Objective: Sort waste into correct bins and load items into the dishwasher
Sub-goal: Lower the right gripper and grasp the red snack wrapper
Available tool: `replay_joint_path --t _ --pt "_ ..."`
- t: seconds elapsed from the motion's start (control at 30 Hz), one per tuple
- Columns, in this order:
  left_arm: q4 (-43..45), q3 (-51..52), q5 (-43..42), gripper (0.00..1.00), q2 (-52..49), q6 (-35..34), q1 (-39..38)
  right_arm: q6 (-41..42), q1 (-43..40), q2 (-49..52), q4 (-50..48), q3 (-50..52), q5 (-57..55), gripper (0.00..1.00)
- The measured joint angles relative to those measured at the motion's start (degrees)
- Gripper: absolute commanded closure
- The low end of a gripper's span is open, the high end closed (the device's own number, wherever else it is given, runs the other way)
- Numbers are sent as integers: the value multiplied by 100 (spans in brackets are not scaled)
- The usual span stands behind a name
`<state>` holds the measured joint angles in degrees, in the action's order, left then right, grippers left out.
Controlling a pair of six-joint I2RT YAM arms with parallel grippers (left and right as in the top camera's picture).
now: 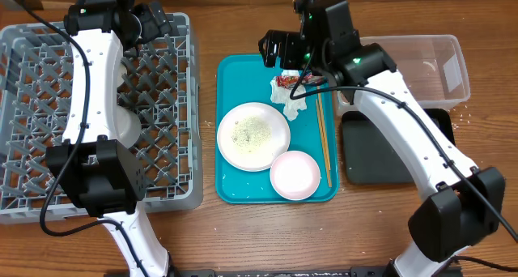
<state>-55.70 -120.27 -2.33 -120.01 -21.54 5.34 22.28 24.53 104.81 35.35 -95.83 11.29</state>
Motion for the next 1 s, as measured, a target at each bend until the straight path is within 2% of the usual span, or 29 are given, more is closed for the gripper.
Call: replay_joint_path --t 0.77,1.0 --pt "0 0 0 0 0 0 0 2 66 424 -258 81 -22 0" --pt "0 0 0 0 0 -2 0 17 87 916 -426 81 -63 0"
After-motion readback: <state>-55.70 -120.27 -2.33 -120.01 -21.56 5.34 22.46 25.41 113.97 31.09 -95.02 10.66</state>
